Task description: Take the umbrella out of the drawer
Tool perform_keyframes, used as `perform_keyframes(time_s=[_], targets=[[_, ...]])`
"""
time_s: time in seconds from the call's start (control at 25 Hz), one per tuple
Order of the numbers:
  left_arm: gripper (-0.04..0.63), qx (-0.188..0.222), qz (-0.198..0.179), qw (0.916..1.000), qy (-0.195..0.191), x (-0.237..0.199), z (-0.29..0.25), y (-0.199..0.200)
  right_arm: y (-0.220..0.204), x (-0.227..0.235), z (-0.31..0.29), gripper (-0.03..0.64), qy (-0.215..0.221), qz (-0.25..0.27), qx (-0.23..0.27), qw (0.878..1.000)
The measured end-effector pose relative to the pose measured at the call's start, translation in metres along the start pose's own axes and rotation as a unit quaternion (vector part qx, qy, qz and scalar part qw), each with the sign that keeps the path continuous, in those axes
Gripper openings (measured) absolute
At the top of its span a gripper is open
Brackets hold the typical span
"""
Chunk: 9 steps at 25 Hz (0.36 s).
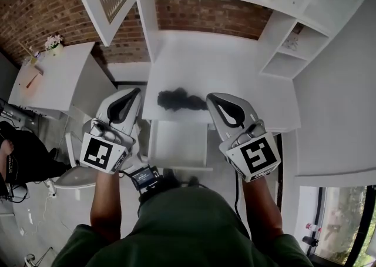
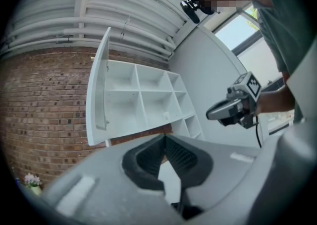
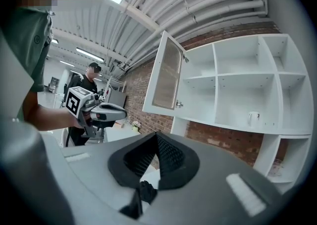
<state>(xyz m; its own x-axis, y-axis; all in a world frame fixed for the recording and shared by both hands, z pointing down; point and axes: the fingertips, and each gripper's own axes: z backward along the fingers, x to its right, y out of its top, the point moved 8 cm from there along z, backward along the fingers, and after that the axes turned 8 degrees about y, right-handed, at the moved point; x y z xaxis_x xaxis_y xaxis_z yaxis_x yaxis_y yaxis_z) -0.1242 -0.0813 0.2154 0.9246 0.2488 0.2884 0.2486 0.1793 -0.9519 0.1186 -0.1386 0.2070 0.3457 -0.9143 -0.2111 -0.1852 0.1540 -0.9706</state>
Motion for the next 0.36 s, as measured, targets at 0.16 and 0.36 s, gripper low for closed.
perform_keyframes(time_s=[0.16, 0.36], targets=[[0.003, 0.008, 0.001, 1.0000, -0.002, 0.006, 0.009, 0.008, 0.004, -0.006, 0.007, 0.005, 0.001, 0.002, -0.001, 1.000], [0.003, 0.003, 0.010, 0.9999, -0.004, 0.013, 0.020, 0.015, 0.008, -0.013, 0.016, 0.005, 0.000, 0.003, -0.004, 1.000]])
